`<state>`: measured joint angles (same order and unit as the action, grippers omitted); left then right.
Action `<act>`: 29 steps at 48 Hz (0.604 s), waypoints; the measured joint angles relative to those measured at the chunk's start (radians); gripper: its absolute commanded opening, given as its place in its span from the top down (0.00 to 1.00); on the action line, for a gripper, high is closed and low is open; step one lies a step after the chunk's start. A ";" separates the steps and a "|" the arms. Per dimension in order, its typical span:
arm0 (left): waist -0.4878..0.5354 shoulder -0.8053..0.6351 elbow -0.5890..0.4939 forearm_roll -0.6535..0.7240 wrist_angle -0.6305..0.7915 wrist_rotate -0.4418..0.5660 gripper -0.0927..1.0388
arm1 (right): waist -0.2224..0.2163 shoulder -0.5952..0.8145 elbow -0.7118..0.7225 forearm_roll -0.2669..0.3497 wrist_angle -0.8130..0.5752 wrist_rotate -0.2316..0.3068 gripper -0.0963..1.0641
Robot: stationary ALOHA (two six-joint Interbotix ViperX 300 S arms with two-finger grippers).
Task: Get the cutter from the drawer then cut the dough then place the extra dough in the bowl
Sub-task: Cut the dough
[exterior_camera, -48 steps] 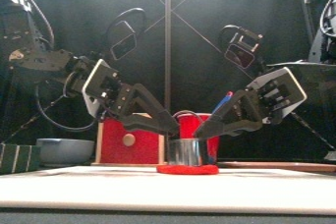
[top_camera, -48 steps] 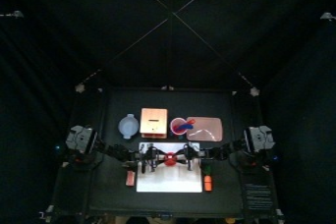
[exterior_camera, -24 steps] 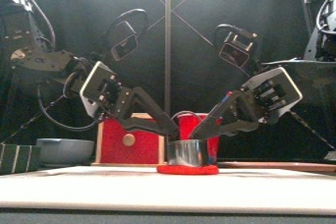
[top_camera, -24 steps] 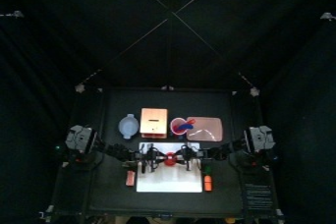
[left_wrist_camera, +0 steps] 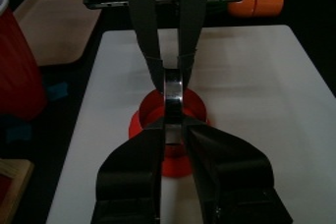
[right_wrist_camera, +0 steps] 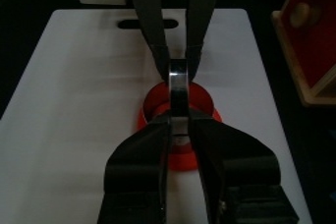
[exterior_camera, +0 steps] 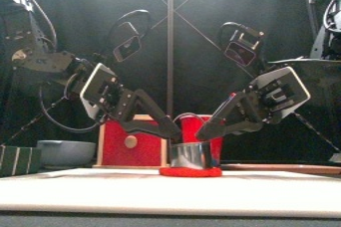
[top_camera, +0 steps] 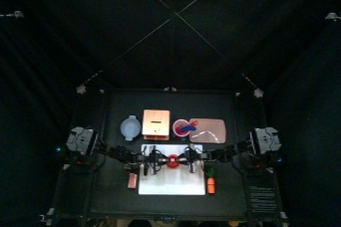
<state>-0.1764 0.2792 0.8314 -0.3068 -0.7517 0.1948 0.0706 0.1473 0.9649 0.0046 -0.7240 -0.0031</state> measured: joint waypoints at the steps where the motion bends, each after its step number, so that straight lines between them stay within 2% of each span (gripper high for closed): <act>1: 0.000 0.000 0.000 0.002 0.000 0.000 0.39 | 0.000 -0.002 0.000 -0.002 0.005 0.002 0.54; 29: 0.002 0.046 -0.012 0.003 0.029 -0.006 0.39 | 0.000 0.029 -0.008 0.005 0.087 0.005 0.56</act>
<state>-0.1749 0.3252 0.8191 -0.3037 -0.7225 0.1887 0.0706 0.1764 0.9572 0.0092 -0.6366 0.0015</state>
